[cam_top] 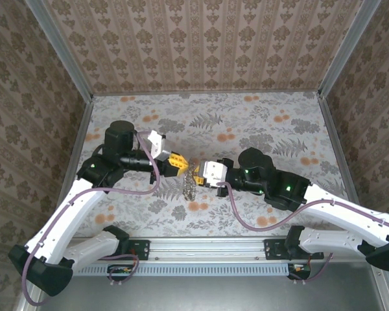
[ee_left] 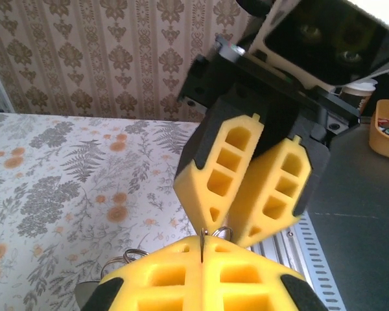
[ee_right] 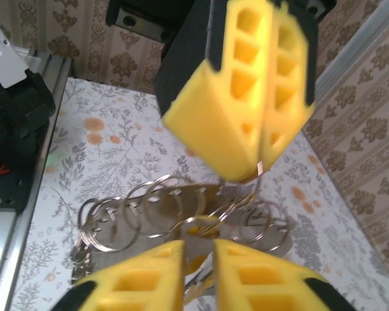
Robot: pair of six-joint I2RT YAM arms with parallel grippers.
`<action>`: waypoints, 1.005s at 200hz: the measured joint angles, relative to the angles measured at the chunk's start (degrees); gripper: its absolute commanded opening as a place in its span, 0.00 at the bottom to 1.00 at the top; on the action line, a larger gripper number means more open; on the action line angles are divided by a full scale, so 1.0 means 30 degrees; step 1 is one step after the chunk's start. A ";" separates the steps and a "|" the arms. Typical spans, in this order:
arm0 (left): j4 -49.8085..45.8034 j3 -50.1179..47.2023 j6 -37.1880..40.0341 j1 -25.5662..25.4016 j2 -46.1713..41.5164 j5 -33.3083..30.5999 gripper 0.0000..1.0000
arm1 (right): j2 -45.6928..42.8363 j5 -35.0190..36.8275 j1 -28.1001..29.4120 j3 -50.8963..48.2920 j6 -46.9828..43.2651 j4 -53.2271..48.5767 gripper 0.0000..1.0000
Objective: Put the keys on the keyring
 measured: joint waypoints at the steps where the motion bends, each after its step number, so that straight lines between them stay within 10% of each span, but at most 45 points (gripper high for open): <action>1: 0.0051 0.0007 -0.0022 0.0007 0.0000 0.0000 0.00 | -0.0007 0.0000 0.0000 -0.0015 0.0007 0.0000 0.29; 90: 0.1166 -0.0073 -0.0466 0.0233 0.0131 0.0510 0.00 | -0.1515 0.0168 -0.0444 -0.0408 0.0736 0.0714 0.27; 201: 0.2215 -0.0459 -0.0940 0.0226 -0.0525 0.1690 0.00 | -0.0058 -0.6127 -0.2732 0.0597 0.3512 0.2448 0.19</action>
